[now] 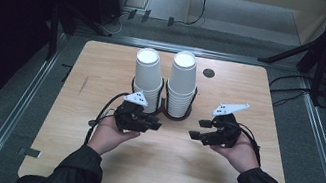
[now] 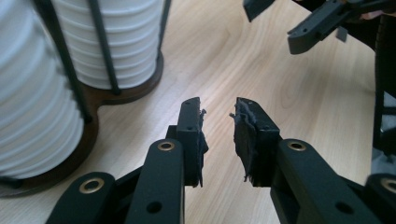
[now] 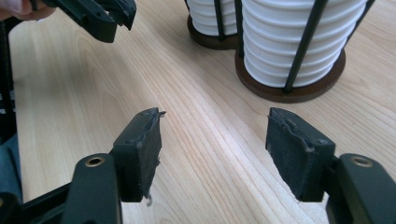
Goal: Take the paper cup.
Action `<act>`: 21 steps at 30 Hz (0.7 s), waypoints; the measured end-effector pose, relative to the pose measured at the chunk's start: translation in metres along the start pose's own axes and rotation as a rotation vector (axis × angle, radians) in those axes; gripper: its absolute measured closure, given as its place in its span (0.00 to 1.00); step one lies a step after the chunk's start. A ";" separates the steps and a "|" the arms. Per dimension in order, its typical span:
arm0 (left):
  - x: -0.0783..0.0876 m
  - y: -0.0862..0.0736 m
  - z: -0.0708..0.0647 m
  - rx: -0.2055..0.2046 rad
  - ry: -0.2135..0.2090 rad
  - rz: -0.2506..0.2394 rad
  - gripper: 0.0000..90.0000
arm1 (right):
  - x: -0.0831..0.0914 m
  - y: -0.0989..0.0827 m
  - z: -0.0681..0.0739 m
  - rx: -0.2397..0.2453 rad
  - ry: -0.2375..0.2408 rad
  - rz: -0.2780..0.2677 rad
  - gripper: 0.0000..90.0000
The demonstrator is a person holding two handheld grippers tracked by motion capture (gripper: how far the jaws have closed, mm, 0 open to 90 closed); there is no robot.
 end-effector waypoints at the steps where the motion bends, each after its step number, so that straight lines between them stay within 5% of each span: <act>1: 0.001 0.000 0.001 0.007 0.006 -0.010 0.81 | 0.000 0.001 0.000 -0.002 0.001 -0.002 0.41; 12: 0.000 0.009 0.002 0.033 0.043 -0.018 0.88 | 0.006 0.021 -0.007 0.021 -0.017 0.006 0.34; 21: -0.002 0.029 -0.004 0.007 0.086 -0.034 0.95 | 0.011 0.038 -0.013 0.014 -0.029 0.001 0.30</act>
Point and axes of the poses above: each handheld gripper's, and its own axes: x roughly backward along the jaws, y roughly out of its top, z roughly to its left, the point moved 3 cm from there along -x, roughly forward along the jaws, and after that the axes turned 12 degrees about -y, right-handed, at the moved point
